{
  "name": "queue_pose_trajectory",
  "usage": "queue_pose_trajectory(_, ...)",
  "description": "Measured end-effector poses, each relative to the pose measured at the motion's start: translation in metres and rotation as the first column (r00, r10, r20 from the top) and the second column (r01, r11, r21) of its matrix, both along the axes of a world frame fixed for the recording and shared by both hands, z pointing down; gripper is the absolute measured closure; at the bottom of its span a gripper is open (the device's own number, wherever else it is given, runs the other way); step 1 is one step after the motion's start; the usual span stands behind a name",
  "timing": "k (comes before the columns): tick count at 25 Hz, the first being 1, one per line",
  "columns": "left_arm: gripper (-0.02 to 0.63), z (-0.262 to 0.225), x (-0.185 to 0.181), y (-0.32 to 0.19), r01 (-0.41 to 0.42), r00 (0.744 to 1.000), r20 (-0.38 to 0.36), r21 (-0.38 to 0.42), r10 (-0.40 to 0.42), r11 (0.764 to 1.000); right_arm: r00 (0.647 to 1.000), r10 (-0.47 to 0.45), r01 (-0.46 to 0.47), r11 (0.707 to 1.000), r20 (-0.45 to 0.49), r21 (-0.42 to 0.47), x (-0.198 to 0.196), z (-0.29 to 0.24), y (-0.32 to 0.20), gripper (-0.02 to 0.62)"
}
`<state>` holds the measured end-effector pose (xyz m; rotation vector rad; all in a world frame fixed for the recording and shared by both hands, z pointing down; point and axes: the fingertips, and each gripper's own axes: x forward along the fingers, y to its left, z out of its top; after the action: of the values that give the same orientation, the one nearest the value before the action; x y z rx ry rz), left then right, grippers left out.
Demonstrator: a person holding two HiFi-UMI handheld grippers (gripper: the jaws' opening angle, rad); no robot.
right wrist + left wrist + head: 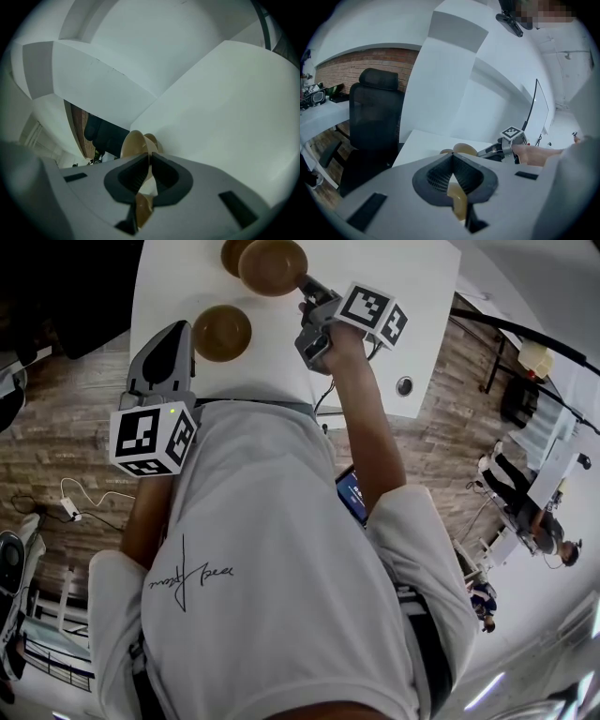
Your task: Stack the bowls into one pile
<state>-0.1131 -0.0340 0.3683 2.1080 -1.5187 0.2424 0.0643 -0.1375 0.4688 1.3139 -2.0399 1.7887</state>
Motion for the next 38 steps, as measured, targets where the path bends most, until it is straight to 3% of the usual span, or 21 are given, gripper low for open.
queue_pose_trajectory(12, 0.603, 0.005, -0.02, 0.008, 0.053, 0.999, 0.004, -0.016, -0.053, 0.998, 1.0, -0.028, 0.029, 0.999, 0.009, -0.019, -0.026, 0.01, -0.004, 0.571)
queue_pose_trajectory(38, 0.603, 0.013, -0.054, 0.018, 0.136, 0.991, 0.005, -0.053, -0.136, 0.989, 0.999, -0.029, 0.028, 0.998, -0.016, -0.057, -0.042, 0.03, -0.026, 0.571)
